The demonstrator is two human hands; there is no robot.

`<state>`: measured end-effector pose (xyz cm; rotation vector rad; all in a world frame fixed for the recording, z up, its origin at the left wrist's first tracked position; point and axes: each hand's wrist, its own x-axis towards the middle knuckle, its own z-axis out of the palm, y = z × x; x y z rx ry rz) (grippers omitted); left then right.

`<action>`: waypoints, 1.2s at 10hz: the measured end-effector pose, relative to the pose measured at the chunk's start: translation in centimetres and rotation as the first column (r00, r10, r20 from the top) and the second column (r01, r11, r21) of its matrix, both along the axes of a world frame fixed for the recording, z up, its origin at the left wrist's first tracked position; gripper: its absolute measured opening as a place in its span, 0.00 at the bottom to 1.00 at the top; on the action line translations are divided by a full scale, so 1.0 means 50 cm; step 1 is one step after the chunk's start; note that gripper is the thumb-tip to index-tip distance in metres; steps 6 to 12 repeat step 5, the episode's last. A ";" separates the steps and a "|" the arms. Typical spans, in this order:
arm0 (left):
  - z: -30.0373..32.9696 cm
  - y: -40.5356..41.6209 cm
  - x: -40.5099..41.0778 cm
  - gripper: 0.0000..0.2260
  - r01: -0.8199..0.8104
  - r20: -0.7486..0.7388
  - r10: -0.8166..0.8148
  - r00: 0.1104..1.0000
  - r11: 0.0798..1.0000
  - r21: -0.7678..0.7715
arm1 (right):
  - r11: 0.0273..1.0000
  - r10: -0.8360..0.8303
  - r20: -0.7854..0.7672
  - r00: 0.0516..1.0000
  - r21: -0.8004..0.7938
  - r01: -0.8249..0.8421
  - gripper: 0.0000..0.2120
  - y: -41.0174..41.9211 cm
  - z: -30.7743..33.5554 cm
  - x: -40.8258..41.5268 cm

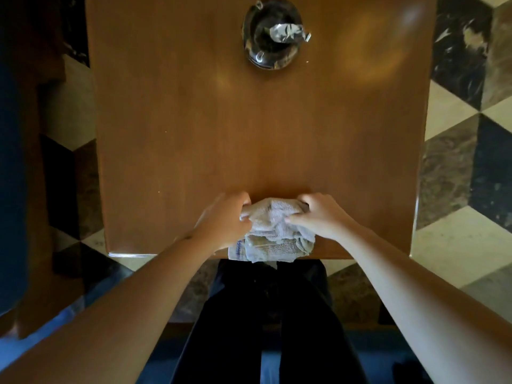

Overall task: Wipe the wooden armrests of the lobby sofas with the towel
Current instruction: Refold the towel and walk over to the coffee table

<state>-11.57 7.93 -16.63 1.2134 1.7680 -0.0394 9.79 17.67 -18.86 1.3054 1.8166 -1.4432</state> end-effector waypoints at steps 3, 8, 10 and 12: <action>-0.042 0.092 -0.021 0.15 0.022 -0.150 -0.018 0.989 0.999 0.029 | 0.944 0.045 0.032 0.998 0.326 -0.053 0.09 0.063 -0.029 -0.035; 0.031 0.135 -0.027 0.22 0.189 -0.149 -0.213 0.966 0.969 -0.160 | 0.966 0.036 0.165 0.986 0.245 -0.076 0.28 0.101 0.018 -0.041; 0.031 0.135 -0.027 0.22 0.189 -0.149 -0.213 0.966 0.969 -0.160 | 0.966 0.036 0.165 0.986 0.245 -0.076 0.28 0.101 0.018 -0.041; 0.031 0.135 -0.027 0.22 0.189 -0.149 -0.213 0.966 0.969 -0.160 | 0.966 0.036 0.165 0.986 0.245 -0.076 0.28 0.101 0.018 -0.041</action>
